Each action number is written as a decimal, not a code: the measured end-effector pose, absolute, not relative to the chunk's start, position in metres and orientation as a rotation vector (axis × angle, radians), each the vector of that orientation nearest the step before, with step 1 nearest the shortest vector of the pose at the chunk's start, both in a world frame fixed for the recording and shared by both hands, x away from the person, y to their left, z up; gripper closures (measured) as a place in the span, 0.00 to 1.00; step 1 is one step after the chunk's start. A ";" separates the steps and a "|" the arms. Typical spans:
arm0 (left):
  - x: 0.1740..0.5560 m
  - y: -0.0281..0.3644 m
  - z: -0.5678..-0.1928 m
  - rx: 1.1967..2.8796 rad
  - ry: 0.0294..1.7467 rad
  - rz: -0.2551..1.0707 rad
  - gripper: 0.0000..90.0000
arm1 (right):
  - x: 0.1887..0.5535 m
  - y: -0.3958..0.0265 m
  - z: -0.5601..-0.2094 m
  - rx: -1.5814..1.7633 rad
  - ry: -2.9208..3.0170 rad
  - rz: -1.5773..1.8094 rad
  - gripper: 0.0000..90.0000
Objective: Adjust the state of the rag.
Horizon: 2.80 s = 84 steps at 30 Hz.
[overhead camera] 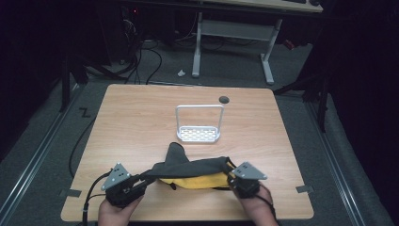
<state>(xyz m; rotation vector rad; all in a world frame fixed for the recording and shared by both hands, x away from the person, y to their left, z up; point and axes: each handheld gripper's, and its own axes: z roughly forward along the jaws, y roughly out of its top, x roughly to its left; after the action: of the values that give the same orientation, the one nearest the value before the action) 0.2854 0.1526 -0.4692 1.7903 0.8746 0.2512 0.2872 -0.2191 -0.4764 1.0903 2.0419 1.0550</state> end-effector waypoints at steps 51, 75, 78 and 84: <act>0.323 0.190 -0.508 1.847 1.152 0.285 0.59 | 0.251 -0.272 -0.500 1.332 2.076 1.009 0.75; 0.314 0.050 -0.498 1.989 0.709 0.042 0.94 | 0.284 -0.263 -0.524 1.317 2.162 0.825 0.93; 0.294 0.053 -0.501 2.024 0.652 0.014 0.94 | 0.313 -0.272 -0.524 1.337 2.106 0.805 0.93; 0.286 0.052 -0.526 2.069 0.696 -0.051 0.94 | 0.368 -0.284 -0.526 1.375 2.060 0.809 0.92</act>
<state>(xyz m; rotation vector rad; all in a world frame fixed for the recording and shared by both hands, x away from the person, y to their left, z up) 0.2860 0.0518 -0.5262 2.0692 0.6959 -0.0512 0.3683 -0.2842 -0.5257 1.3747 2.0600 0.8092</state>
